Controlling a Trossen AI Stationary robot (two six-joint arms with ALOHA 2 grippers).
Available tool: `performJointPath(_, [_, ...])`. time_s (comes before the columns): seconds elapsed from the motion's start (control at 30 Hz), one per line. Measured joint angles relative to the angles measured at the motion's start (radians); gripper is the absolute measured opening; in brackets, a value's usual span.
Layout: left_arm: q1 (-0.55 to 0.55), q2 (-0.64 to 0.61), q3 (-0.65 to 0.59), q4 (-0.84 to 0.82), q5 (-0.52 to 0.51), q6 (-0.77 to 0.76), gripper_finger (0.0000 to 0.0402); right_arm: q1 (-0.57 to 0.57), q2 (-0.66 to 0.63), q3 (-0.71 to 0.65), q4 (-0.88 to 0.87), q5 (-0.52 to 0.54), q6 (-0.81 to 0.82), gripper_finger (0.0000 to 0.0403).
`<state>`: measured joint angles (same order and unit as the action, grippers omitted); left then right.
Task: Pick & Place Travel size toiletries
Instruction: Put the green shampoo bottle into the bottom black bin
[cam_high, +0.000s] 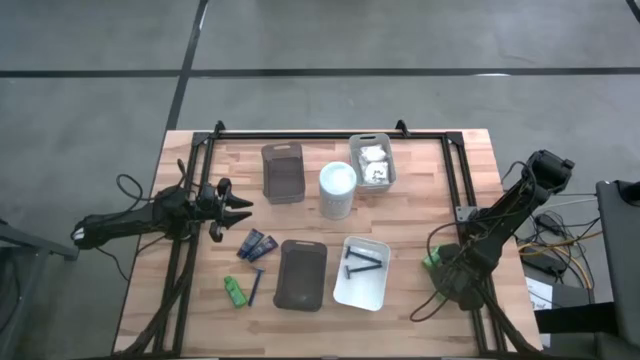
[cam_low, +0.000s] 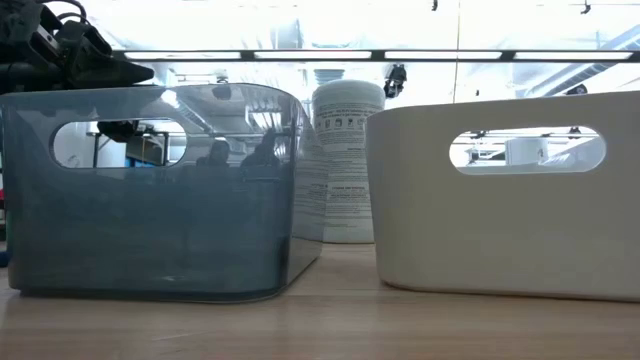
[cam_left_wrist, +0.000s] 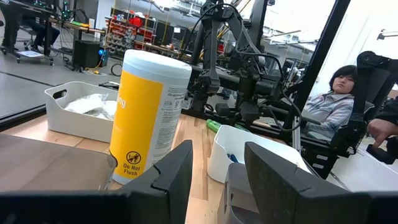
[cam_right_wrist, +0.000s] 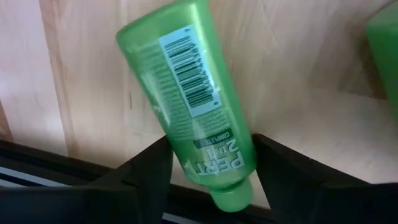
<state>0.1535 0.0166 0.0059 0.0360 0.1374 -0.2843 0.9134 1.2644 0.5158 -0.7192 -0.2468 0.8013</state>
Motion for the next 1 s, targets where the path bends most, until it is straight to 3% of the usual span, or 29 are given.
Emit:
performJointPath(0.2, [0.000, 0.000, 0.000, 0.000, 0.000, 0.000, 0.0151, 0.000, 0.000, 0.000, 0.015, -0.001, 0.004, 0.0184])
performJointPath(1.0, [0.000, 0.000, 0.000, 0.000, 0.000, 0.000, 0.0151, -0.018, -0.006, 0.167, 0.087, -0.016, 0.009, 0.0179])
